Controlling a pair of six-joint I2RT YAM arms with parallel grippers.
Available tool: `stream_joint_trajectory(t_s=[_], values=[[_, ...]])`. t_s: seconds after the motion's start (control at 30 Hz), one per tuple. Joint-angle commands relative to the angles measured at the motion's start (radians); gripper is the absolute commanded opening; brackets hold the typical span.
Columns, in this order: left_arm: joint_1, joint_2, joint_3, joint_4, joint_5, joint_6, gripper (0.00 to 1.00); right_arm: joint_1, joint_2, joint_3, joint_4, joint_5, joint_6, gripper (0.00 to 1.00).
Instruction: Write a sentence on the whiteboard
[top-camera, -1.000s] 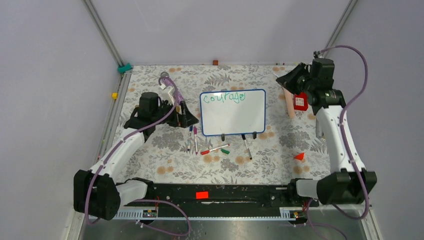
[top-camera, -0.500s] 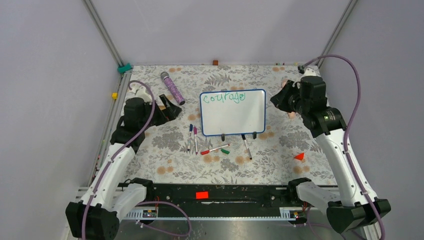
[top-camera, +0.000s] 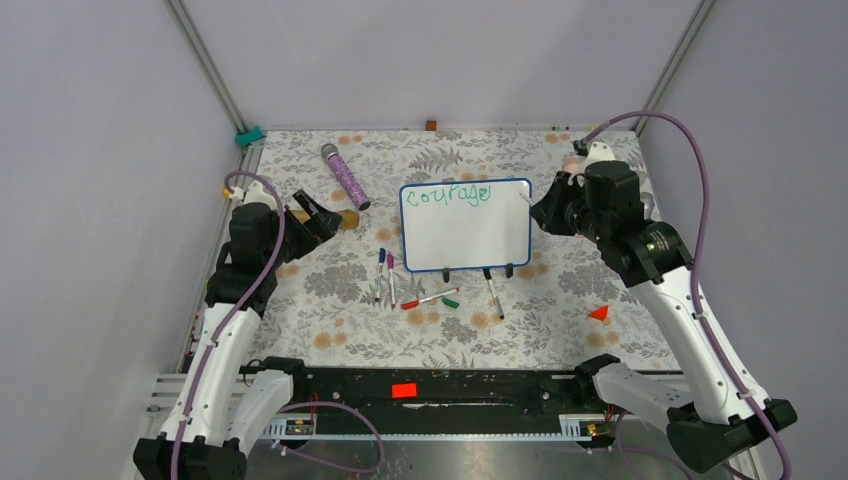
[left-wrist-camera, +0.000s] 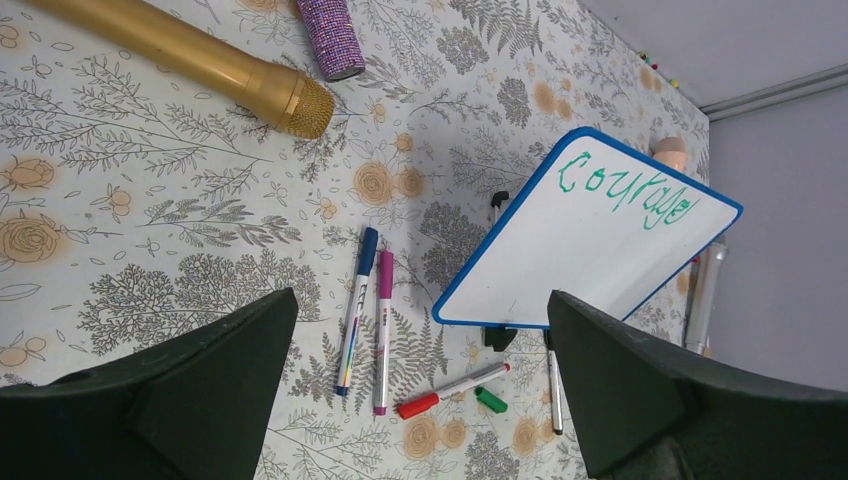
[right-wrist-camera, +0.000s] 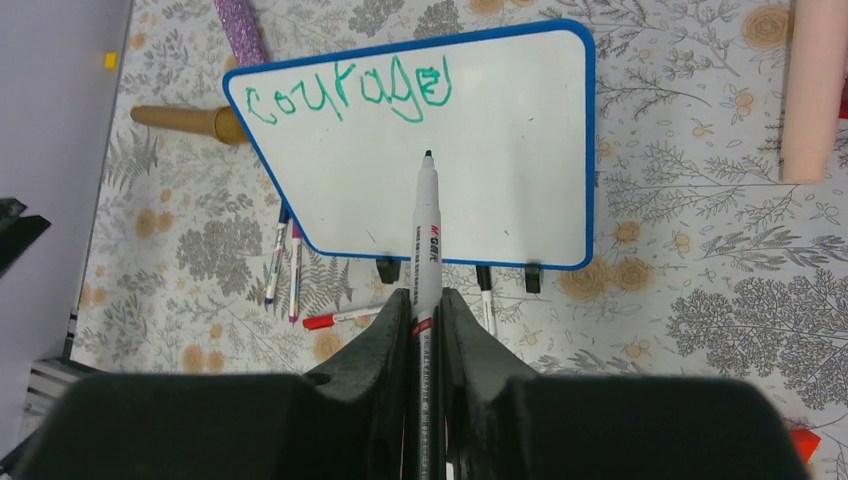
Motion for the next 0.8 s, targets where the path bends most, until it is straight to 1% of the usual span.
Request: stream_joint_trajectory(t_s=[0.0,0.07,0.13,0.23,0.3,0.43,0.53,0.63,0.77], values=[[0.005,0.018,0.059,0.026,-0.024,-0.051,0.99,0.046,-0.015,0.039,-0.064,0.06,-0.06,0.0],[0.012,0.072,0.082,0.007,-0.009,-0.096,0.99,0.062,-0.012,0.056,-0.089,0.081,-0.073,0.0],[0.03,0.138,0.108,0.006,0.081,-0.1,0.98,0.073,-0.008,0.062,-0.097,0.093,-0.075,0.0],[0.034,0.235,0.152,-0.001,0.164,-0.106,0.96,0.092,0.014,0.079,-0.113,0.101,-0.076,0.0],[0.034,0.282,0.195,-0.021,0.186,-0.076,0.96,0.113,0.039,0.099,-0.123,0.113,-0.073,0.0],[0.034,0.346,0.264,-0.061,0.176,0.011,0.96,0.178,0.089,0.134,-0.136,0.149,-0.067,0.0],[0.035,0.402,0.303,-0.067,0.214,0.055,0.96,0.226,0.128,0.163,-0.142,0.18,-0.058,0.0],[0.034,0.447,0.318,-0.005,0.284,0.059,0.96,0.256,0.162,0.188,-0.142,0.211,-0.054,0.0],[0.034,0.488,0.324,0.066,0.345,0.014,0.97,0.267,0.187,0.23,-0.169,0.224,-0.038,0.0]])
